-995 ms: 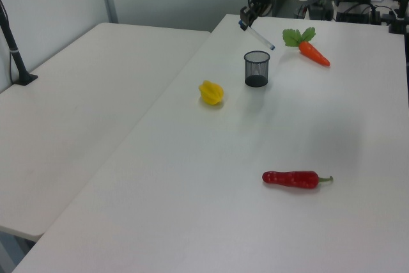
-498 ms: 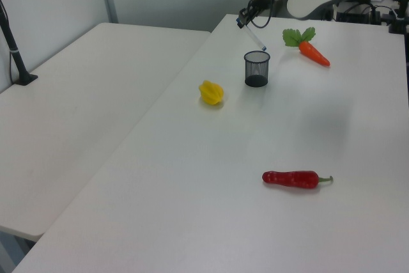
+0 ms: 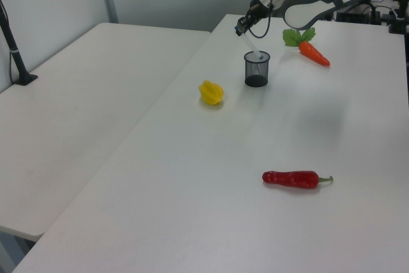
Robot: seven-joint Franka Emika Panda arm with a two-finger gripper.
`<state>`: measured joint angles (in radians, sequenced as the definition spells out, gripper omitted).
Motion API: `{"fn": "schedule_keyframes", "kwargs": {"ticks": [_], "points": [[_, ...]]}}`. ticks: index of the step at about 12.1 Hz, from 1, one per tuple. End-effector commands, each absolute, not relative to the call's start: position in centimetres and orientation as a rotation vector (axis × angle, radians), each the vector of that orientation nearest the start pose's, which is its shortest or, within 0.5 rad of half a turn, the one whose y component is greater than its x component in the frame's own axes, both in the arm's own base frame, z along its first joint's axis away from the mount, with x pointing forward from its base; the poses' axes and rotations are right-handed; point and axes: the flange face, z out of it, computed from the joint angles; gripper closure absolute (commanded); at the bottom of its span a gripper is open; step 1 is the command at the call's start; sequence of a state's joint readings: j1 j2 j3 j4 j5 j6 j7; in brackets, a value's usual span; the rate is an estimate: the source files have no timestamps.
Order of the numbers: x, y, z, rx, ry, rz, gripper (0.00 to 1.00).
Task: Place marker
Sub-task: 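Lower the marker into the pen cup and open the gripper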
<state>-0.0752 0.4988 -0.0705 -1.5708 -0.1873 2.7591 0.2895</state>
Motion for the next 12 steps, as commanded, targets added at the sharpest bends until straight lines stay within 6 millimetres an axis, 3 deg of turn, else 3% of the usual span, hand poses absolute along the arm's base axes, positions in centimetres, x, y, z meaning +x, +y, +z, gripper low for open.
{"fn": "schedule_keyframes", "kwargs": {"ticks": [1, 5, 7, 12], "points": [[72.6, -8.6, 43.2, -3.034, 0.386, -1.119, 0.41], [72.6, -7.7, 43.4, -3.033, 0.373, -1.114, 0.00], [72.5, -7.1, 44.1, -3.030, 0.362, -1.116, 0.00], [70.9, -1.7, 48.1, -3.107, 0.278, -0.935, 0.00]]}}
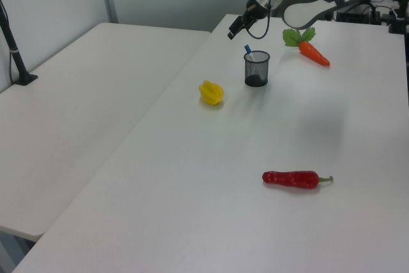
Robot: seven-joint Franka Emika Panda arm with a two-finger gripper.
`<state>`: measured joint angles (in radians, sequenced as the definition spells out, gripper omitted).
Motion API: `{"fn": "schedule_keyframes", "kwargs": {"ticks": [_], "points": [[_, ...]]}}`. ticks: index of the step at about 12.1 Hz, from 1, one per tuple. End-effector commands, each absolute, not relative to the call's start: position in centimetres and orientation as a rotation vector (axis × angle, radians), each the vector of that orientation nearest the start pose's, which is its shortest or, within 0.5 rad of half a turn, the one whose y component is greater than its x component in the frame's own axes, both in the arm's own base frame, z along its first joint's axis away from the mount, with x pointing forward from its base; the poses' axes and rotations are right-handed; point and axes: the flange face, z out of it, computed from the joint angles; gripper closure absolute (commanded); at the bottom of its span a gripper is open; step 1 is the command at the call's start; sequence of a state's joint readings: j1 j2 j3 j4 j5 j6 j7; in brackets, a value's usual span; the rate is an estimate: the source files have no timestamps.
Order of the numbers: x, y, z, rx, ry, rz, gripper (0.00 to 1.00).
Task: Place marker
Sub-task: 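Raise the open gripper away from the pen cup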
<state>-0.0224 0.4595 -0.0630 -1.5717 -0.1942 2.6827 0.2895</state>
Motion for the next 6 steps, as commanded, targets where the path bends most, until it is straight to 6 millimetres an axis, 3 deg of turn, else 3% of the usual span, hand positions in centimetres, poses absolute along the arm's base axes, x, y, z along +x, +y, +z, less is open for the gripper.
{"fn": "schedule_keyframes", "kwargs": {"ticks": [1, 4, 5, 6], "points": [[70.2, 0.1, 48.8, -3.139, 0.229, -0.864, 0.00], [68.1, 2.4, 50.1, -3.226, 0.113, -0.656, 0.00], [65.6, 3.5, 51.4, -3.281, -0.055, -0.430, 0.00], [64.4, 4.2, 52.0, -3.298, -0.126, -0.318, 0.00]]}}
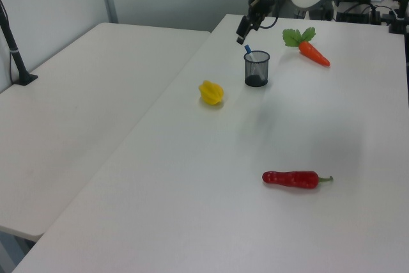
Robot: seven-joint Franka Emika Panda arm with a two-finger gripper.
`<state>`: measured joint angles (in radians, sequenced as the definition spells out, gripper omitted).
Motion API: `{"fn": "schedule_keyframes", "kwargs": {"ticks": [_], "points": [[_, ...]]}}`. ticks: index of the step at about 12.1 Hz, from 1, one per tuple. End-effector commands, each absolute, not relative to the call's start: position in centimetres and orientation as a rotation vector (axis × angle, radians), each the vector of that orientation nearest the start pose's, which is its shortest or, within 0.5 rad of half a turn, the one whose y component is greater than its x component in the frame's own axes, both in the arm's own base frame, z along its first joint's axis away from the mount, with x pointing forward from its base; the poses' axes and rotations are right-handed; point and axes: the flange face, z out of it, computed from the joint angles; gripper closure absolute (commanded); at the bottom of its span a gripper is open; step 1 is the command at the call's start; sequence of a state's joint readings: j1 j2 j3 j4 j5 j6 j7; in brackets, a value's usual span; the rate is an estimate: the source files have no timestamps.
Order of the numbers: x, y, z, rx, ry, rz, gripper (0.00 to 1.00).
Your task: Place marker
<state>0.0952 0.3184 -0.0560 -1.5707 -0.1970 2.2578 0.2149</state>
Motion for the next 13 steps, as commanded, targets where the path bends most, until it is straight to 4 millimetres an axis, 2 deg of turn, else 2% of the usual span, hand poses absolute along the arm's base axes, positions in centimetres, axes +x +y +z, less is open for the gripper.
{"fn": "schedule_keyframes", "kwargs": {"ticks": [1, 7, 9, 13], "points": [[63.4, 4.6, 52.7, -3.297, -0.153, -0.244, 0.00], [58.0, 5.2, 57.0, -3.256, -0.113, 0.017, 0.00], [57.3, 5.0, 57.3, -3.244, -0.090, 0.023, 0.00], [57.3, 4.5, 57.6, -3.245, -0.074, 0.019, 0.00]]}}
